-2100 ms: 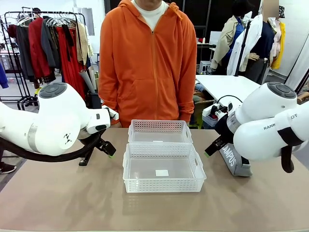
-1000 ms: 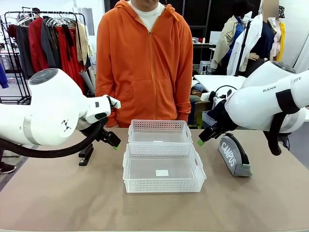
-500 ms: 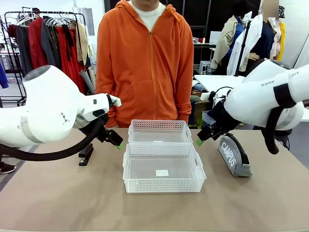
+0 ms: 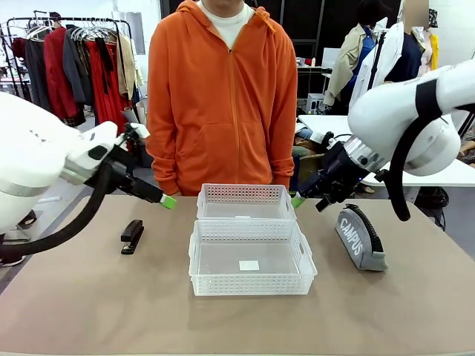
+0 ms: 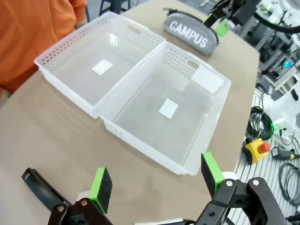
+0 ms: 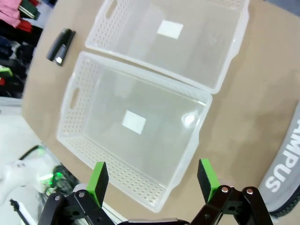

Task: Distribute items into two baskets.
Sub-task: Pick up the Pencil pouch that the person points to.

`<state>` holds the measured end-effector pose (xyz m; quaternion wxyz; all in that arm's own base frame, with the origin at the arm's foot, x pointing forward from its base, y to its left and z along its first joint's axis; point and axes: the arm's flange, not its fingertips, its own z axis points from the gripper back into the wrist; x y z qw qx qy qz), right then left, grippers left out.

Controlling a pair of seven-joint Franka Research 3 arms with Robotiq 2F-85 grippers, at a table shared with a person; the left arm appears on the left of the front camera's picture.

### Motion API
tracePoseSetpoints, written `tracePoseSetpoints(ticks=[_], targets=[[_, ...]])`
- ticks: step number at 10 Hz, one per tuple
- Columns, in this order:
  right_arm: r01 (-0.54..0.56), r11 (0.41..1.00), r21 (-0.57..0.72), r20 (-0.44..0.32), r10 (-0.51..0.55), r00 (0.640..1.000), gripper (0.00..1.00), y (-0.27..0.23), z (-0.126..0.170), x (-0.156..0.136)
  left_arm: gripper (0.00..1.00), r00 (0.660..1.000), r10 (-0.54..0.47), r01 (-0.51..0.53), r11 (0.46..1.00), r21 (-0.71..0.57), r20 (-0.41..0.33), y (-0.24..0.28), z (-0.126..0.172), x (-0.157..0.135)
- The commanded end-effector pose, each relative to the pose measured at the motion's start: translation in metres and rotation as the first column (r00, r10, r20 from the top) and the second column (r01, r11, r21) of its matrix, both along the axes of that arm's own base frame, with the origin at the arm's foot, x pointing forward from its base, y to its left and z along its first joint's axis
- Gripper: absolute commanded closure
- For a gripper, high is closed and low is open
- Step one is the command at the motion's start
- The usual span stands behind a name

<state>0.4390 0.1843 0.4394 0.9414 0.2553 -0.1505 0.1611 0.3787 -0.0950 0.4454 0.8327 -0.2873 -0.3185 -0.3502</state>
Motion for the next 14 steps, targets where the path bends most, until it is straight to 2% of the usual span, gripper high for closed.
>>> tracePoseSetpoints(ticks=[1,2,3,10,11,12,14], targets=[[-0.007,0.999,0.054,0.038,0.005,0.999,0.00,-0.006,-0.005,0.010,0.00,1.000,-0.019,0.019,0.999,0.035,0.003,0.008,-0.018,-0.011],[-0.001,1.000,0.011,0.128,-0.001,0.992,0.00,-0.006,-0.005,0.005,0.00,1.000,0.000,0.000,1.000,0.000,0.000,0.000,0.000,0.000],[0.014,1.000,0.028,0.004,-0.014,1.000,0.00,-0.004,0.003,0.004,0.00,1.000,0.000,0.000,1.000,0.000,0.000,0.000,0.000,0.000],[0.005,1.000,0.015,0.015,-0.005,1.000,0.00,-0.004,0.001,0.003,0.00,1.000,0.018,-0.017,1.000,0.012,-0.014,-0.001,0.003,-0.005],[0.019,0.994,0.109,-0.050,-0.013,0.999,0.00,-0.001,0.002,0.008,0.00,0.991,-0.025,0.033,0.997,0.065,-0.129,-0.001,0.004,-0.001],[0.017,0.985,0.174,-0.080,-0.003,0.997,0.00,-0.001,0.003,0.012,0.00,0.973,-0.029,0.059,0.991,0.123,-0.230,-0.002,0.008,0.005],[-0.023,0.962,0.272,-0.067,0.043,0.997,0.00,-0.002,0.009,0.020,0.00,0.914,-0.079,0.110,0.992,0.057,-0.397,-0.005,0.026,0.015]])
